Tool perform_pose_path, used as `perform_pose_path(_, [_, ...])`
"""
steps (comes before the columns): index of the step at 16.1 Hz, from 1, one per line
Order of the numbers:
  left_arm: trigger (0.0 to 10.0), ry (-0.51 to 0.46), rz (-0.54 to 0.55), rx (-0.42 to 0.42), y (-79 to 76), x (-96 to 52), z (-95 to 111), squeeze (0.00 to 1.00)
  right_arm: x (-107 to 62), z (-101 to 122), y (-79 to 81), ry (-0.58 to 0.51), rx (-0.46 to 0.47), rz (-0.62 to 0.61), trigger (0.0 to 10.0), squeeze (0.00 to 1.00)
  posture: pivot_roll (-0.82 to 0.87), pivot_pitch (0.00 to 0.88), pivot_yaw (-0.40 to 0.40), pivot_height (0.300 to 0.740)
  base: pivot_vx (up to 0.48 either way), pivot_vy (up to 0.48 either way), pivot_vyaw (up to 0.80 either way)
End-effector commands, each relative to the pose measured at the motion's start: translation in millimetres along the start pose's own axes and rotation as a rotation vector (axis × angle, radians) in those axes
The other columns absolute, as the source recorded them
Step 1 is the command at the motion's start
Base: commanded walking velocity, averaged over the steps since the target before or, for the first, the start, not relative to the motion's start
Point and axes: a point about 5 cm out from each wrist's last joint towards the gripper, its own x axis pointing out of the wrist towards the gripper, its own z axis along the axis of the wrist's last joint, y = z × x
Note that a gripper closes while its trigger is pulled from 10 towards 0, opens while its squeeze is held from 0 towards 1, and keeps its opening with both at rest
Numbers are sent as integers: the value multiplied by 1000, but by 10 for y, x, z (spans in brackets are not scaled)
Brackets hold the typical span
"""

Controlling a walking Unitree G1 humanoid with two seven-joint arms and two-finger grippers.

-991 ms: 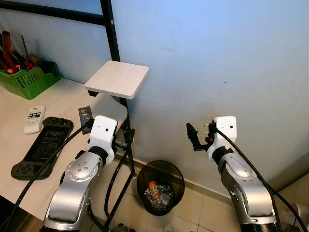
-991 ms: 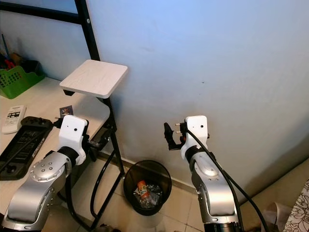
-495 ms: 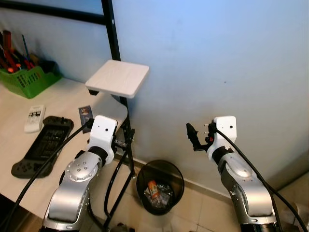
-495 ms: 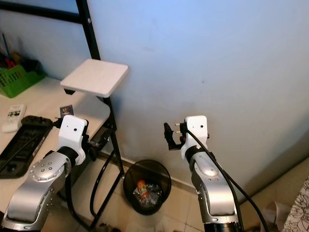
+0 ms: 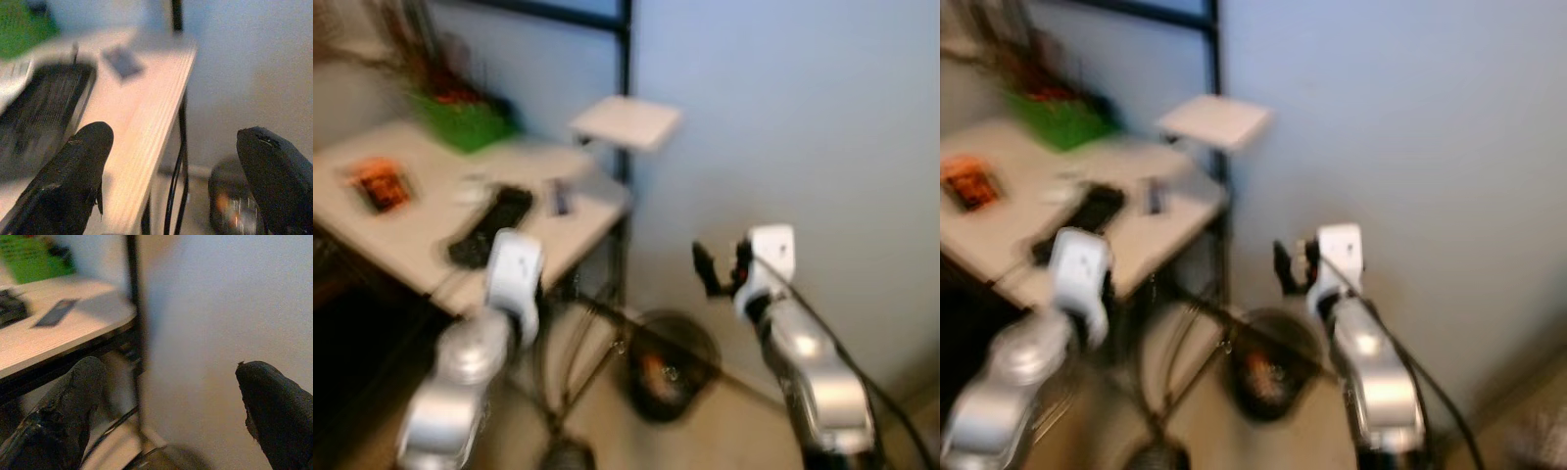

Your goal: Clean up the room

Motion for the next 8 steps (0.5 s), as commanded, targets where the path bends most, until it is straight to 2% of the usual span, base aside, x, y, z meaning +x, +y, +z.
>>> perform_pose_path(1, [10000,-56,1,22,19,37,160,0,19,24,-5,4,7,-6,10000,0,-41,0,13,740,0,0,-769])
perform_pose_path(8, [10000,-55,-7,21,20,55,169,0,39,45,-5,-3,1,-13,10000,0,-39,0,10,740,0,0,-777])
